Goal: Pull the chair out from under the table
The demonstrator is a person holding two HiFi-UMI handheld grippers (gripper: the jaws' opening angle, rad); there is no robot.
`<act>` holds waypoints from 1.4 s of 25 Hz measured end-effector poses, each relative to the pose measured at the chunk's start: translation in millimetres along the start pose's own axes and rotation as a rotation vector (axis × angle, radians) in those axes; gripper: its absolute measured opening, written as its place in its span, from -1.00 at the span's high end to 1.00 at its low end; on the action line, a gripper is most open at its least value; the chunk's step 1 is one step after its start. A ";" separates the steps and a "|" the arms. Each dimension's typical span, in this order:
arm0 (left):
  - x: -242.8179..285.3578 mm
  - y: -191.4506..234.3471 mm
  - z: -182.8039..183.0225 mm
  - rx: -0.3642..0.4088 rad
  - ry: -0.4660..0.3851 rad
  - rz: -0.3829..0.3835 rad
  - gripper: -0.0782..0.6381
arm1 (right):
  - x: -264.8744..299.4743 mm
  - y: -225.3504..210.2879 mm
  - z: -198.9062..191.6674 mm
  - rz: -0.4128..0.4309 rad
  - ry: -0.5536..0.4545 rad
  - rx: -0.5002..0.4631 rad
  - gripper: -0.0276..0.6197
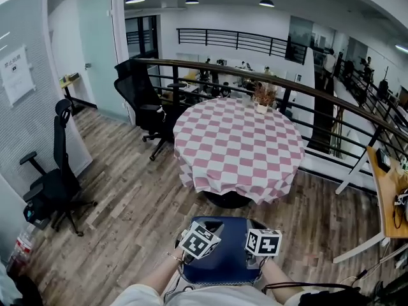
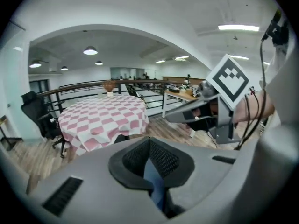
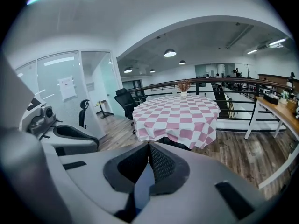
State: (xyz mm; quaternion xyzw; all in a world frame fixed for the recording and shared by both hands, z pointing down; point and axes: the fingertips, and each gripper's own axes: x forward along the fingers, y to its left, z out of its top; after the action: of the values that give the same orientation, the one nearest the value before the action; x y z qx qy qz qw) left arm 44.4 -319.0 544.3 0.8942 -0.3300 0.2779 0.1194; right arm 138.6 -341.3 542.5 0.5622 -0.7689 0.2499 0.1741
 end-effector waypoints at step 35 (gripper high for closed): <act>-13.8 21.2 37.5 -0.272 -0.345 0.403 0.77 | -27.5 6.3 11.9 -0.093 -0.186 -0.033 0.86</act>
State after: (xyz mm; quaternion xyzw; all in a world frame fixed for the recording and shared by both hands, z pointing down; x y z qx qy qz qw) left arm 37.5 -342.6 506.3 0.8205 -0.5505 0.0932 0.1229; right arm 141.2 -325.3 516.5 0.6151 -0.7588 0.1758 0.1227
